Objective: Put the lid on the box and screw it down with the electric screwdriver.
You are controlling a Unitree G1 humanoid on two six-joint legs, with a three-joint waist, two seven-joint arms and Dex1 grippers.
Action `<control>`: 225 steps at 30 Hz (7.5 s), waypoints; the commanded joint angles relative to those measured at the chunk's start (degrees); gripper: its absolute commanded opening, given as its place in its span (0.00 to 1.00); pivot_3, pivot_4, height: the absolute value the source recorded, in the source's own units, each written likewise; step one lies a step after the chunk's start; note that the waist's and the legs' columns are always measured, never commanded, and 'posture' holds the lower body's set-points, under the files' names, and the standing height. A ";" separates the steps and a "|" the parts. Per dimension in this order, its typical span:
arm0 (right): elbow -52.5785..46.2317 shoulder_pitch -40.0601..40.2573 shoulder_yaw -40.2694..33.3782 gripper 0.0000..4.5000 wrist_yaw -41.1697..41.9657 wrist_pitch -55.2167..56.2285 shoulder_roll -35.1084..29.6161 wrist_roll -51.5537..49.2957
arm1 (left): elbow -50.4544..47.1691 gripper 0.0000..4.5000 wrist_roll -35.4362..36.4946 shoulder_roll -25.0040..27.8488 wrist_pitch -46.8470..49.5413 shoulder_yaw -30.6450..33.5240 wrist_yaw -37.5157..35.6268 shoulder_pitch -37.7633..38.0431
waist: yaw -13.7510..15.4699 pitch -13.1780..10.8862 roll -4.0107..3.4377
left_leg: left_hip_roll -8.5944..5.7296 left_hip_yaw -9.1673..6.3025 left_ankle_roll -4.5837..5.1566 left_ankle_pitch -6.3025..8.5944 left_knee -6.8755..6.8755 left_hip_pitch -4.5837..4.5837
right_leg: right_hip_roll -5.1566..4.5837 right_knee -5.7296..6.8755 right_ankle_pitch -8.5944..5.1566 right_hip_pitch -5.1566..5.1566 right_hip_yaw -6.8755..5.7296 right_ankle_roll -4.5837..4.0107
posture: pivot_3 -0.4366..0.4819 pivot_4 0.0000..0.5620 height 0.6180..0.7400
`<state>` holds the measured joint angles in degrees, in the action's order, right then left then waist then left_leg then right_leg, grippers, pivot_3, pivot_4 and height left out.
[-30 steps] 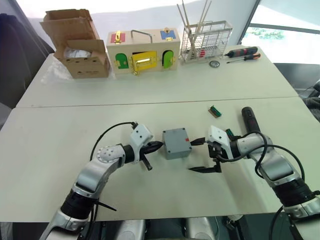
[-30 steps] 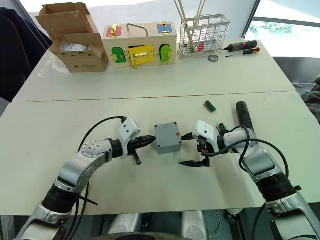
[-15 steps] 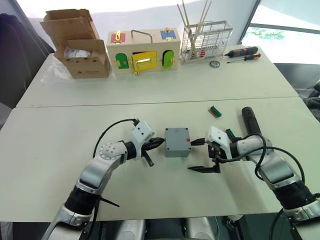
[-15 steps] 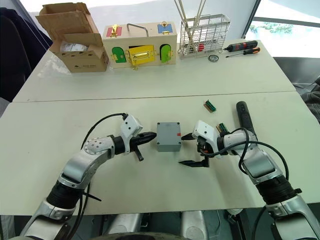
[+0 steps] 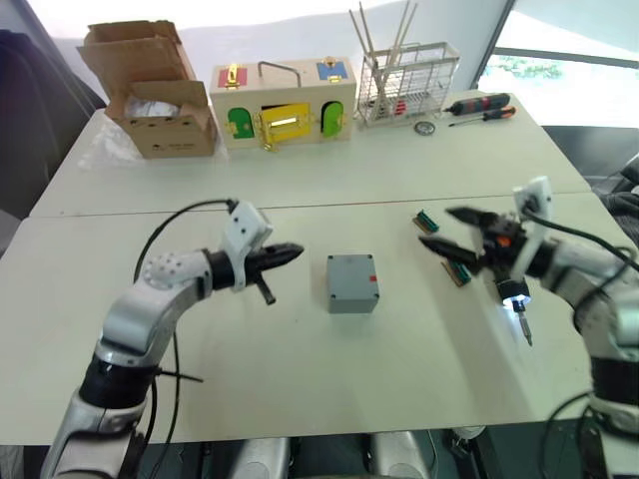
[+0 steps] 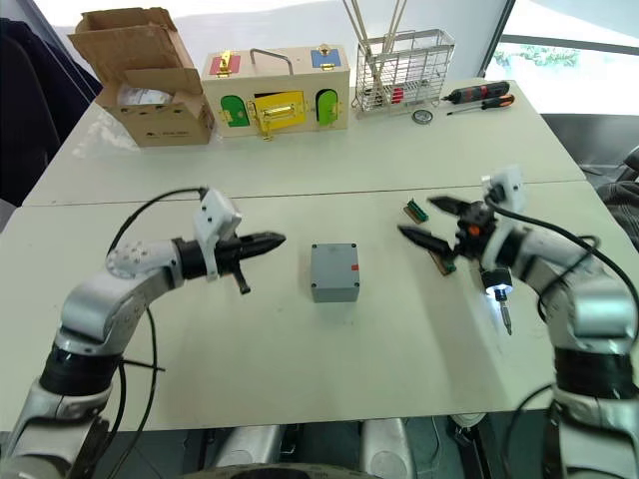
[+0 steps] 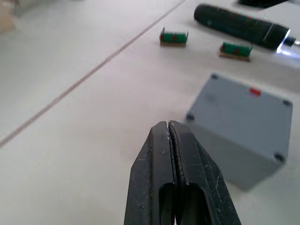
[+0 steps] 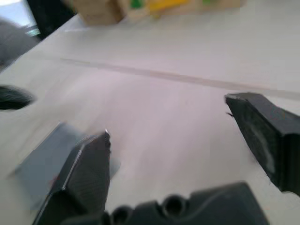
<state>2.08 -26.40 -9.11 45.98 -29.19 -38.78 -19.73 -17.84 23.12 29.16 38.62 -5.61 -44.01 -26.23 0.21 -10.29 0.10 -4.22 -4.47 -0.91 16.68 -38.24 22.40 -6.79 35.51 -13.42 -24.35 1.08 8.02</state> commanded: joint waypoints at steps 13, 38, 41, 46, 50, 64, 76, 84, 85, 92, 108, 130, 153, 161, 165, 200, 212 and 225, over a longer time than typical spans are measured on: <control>33.20 -15.49 6.13 0.60 -5.38 19.48 6.14 11.63 | -7.57 0.00 0.85 -1.32 1.12 -4.44 0.65 1.61 | -1.16 -0.02 -0.01 | 0.08 0.06 -0.01 -0.01 0.04 0.12 | 0.01 -0.05 0.00 -0.16 -0.01 0.00 | 0.48 0.27 0.95; 45.06 -22.04 5.24 0.01 -5.47 23.62 9.72 11.83 | -9.11 0.00 1.71 -1.05 2.34 -3.49 4.28 4.31 | -1.21 -0.01 -0.01 | 0.08 0.05 -0.02 -0.02 0.02 0.11 | 0.01 -0.03 0.00 -0.15 0.00 0.00 | 0.48 0.27 0.95; 44.34 -21.72 5.07 0.01 -5.45 23.60 9.69 11.76 | -8.97 0.00 1.67 -0.99 2.29 -3.58 4.20 4.32 | -1.19 -0.01 -0.01 | 0.08 0.05 -0.02 -0.02 0.02 0.11 | 0.01 -0.03 0.00 -0.15 0.00 0.00 | 0.48 0.27 0.95; 42.68 -21.23 3.91 0.01 -5.50 22.74 9.86 10.64 | -8.76 0.00 1.62 -0.99 2.22 -3.69 4.09 4.27 | -1.21 -0.02 -0.01 | 0.08 0.06 -0.02 -0.02 0.02 0.11 | 0.01 -0.03 0.00 -0.15 0.00 0.00 | 0.48 0.27 0.95; 40.56 -21.22 2.77 0.01 -5.27 20.97 9.73 9.43 | -8.55 0.00 1.57 -1.17 2.09 -3.95 3.99 4.11 | -1.21 -0.02 -0.01 | 0.08 0.05 -0.02 -0.02 0.02 0.11 | 0.01 -0.03 0.00 -0.15 0.00 0.00 | 0.48 0.27 0.95; 10.05 -9.68 1.60 0.01 3.87 10.78 6.03 -0.37 | -10.88 0.00 3.16 1.30 3.53 -0.96 3.46 6.11 | -0.96 -0.02 -0.02 | 0.10 0.02 -0.02 -0.01 0.04 0.13 | 0.01 -0.03 0.00 -0.16 -0.01 0.00 | 0.48 0.27 0.95; -15.70 5.75 8.52 0.01 4.40 -0.85 7.63 -6.64 | -16.56 0.00 9.02 7.68 8.61 0.92 0.60 10.29 | -0.86 -0.01 -0.03 | 0.15 -0.02 0.03 0.02 0.01 0.06 | 0.01 0.15 -0.01 -0.15 0.03 0.00 | 0.48 0.27 0.95; -14.27 5.56 9.57 0.01 3.17 -0.25 8.39 -6.25 | -16.88 0.00 9.57 7.67 9.26 0.67 1.85 10.06 | -0.84 -0.01 -0.03 | 0.12 -0.02 0.02 0.01 0.00 0.06 | -0.01 0.14 -0.01 -0.14 0.03 0.00 | 0.48 0.27 0.95; -13.88 5.45 9.47 0.01 3.16 -0.15 8.29 -6.19 | -16.88 0.00 9.57 7.56 9.30 0.58 2.04 9.98 | -0.84 -0.01 -0.03 | 0.12 -0.02 0.02 0.01 0.00 0.06 | 0.00 0.14 -0.01 -0.14 0.03 0.00 | 0.48 0.27 0.95; -12.54 5.44 9.19 0.01 3.17 0.35 7.89 -5.73 | -16.46 0.00 9.42 7.24 9.03 0.14 2.48 9.58 | -0.81 -0.01 -0.03 | 0.12 -0.02 0.02 0.01 0.00 0.06 | 0.00 0.14 -0.01 -0.14 0.03 0.00 | 0.48 0.27 0.95; -9.31 5.26 11.69 0.07 3.95 3.35 7.94 -1.92 | -16.32 0.00 9.09 6.48 8.89 -0.66 3.12 9.01 | -0.81 -0.01 -0.03 | 0.12 -0.01 0.02 0.01 0.00 0.06 | 0.00 0.14 -0.01 -0.14 0.03 0.00 | 0.48 0.27 0.95; -3.28 -4.50 -3.31 0.99 5.15 -19.02 -27.30 -4.27 | -15.83 0.00 12.09 0.75 5.87 -7.77 -3.37 0.42 | 0.22 -0.08 -0.18 | 0.03 0.12 0.18 0.09 -0.04 0.15 | -0.11 0.01 -0.01 -0.11 0.04 0.00 | 0.48 0.27 0.95; 45.82 -35.64 40.77 0.99 33.54 -29.58 -20.98 18.53 | -19.83 0.00 5.09 -2.93 3.01 -14.96 2.61 4.56 | -0.74 -0.04 -0.21 | 0.08 0.55 0.30 0.17 -0.08 0.07 | -0.05 -0.14 0.00 -0.14 0.26 0.02 | 0.48 0.27 0.95; 52.86 -35.91 44.82 0.99 40.17 -24.01 -16.28 26.38 | -20.85 0.00 5.27 -3.25 4.43 -14.92 5.07 5.26 | -0.79 0.03 -0.10 | 0.07 0.51 0.26 0.15 -0.10 0.06 | -0.04 -0.12 0.00 -0.12 0.25 0.02 | 0.48 0.27 0.95; 51.09 -33.70 45.51 0.88 41.87 -22.62 -15.57 29.15 | -20.74 0.00 5.30 -3.60 4.67 -15.01 5.69 5.17 | -0.63 0.13 0.06 | 0.07 0.38 0.24 0.15 -0.11 0.05 | -0.03 -0.14 0.00 -0.06 0.16 0.02 | 0.48 0.27 0.95; -30.24 -15.21 -28.05 0.40 -10.67 -28.49 17.68 -8.04 | -8.01 0.00 10.16 -1.03 5.26 -5.13 0.08 0.11 | -0.65 0.61 -0.21 | 0.09 0.05 0.00 0.00 -0.64 0.91 | -0.09 0.73 -0.01 -0.99 0.01 0.01 | 0.48 0.27 0.95; -35.05 2.74 -6.30 0.40 -15.45 -14.07 25.50 -8.82 | -6.38 0.00 4.14 -6.14 2.55 -7.58 8.77 4.40 | -0.96 0.71 -0.23 | 0.05 0.11 0.21 0.16 -0.78 0.96 | -0.06 0.71 -0.01 -0.98 0.07 0.01 | 0.48 0.27 0.95; -31.27 3.58 -2.03 0.40 -16.68 -8.79 22.98 -10.14 | -1.08 0.00 -2.35 -5.81 -0.07 -11.30 7.02 3.01 | -0.83 0.71 -0.22 | 0.04 0.02 0.19 0.14 -0.78 0.91 | -0.03 0.70 -0.01 -0.90 0.02 0.01 | 0.48 0.27 0.95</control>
<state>-26.84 -22.06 -10.75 29.46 -40.49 -15.20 -28.45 -19.04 21.76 23.40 39.08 -15.84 -36.58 -23.01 -0.62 -9.57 -0.12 -4.19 -4.45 -0.72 16.82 -39.02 23.31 -6.82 36.22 -13.43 -25.25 1.10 8.04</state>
